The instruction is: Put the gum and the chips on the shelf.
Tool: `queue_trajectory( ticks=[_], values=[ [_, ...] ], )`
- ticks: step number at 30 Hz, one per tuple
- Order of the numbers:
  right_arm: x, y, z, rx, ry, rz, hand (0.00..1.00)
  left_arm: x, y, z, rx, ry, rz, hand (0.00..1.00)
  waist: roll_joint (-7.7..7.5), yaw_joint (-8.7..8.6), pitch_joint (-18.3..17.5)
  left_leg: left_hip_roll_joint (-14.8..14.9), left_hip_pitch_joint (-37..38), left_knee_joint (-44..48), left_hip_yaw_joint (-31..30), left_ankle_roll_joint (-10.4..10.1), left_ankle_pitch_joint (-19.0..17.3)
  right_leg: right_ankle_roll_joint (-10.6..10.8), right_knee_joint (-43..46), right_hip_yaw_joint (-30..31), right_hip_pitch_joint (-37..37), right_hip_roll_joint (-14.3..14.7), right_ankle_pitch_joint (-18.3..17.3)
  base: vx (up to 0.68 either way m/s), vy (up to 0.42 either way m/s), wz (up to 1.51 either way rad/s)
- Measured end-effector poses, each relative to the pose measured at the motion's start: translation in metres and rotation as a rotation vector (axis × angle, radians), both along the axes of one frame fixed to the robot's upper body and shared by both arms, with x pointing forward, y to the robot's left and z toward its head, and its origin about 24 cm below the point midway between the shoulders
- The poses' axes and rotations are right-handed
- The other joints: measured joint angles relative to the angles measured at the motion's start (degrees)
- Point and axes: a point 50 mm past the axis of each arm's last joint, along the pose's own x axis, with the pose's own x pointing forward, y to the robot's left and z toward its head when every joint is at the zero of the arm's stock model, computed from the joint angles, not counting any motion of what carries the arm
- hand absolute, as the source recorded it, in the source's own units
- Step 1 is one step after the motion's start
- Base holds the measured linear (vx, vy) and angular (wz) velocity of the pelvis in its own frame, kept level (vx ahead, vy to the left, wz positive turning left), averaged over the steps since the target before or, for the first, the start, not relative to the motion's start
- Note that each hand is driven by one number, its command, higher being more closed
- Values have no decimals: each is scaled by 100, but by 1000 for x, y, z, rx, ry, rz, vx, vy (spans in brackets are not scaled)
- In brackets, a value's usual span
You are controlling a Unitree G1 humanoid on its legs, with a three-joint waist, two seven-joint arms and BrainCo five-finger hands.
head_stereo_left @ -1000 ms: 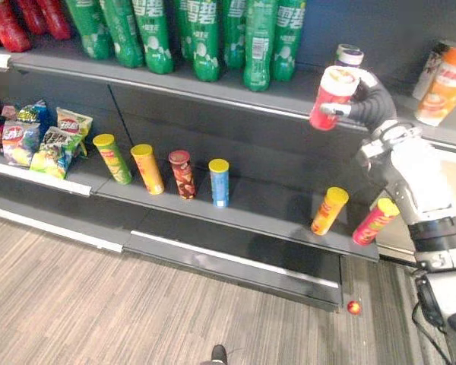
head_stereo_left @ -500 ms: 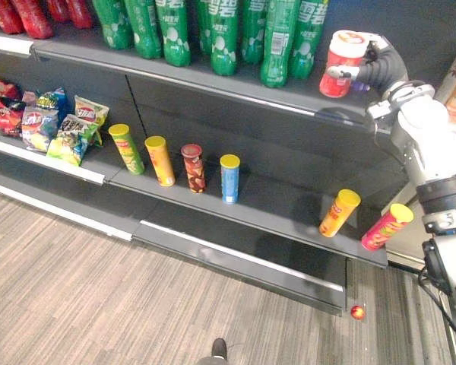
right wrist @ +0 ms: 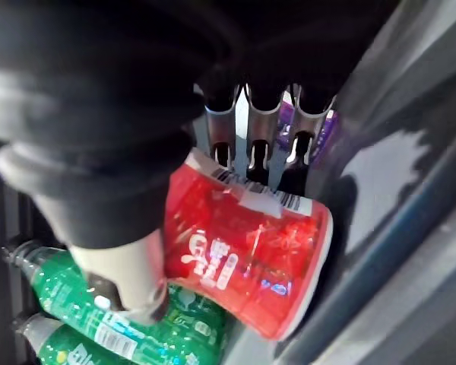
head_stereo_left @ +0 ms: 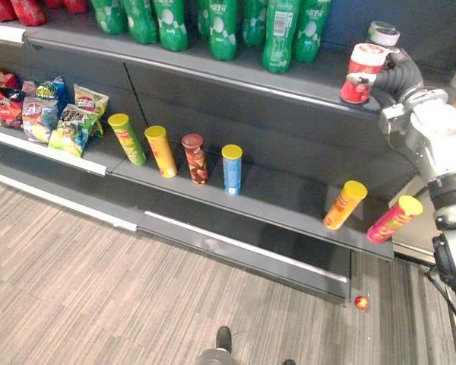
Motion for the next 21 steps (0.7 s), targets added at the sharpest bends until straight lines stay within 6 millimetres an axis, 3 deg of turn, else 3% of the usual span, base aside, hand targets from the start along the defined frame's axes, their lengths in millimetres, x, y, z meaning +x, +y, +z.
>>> queue_trajectory(
  ticks=[17, 18, 21],
  values=[
    [0, 2, 16, -6, -56, 4, 100, 9, -3, 1, -5, -18, -24, 0, 103, 1, 139, 2, -47, 1, -27, 2, 3, -1, -1, -31, -24, 10, -1, 12, -5, 1],
    [0, 2, 16, -6, -56, 4, 0, 9, -3, 1, -5, -18, -25, 0, 103, 1, 140, 2, -47, 1, -26, 2, 3, -1, 0, -31, -24, 10, -1, 0, 0, 0],
    [0, 1, 15, -6, -51, 2, 0, 9, -3, 1, -5, -18, -27, 0, 103, 5, 140, 2, -47, 1, -23, 2, 3, -1, 0, -29, -25, 10, -1, 0, 0, 0]
  ],
)
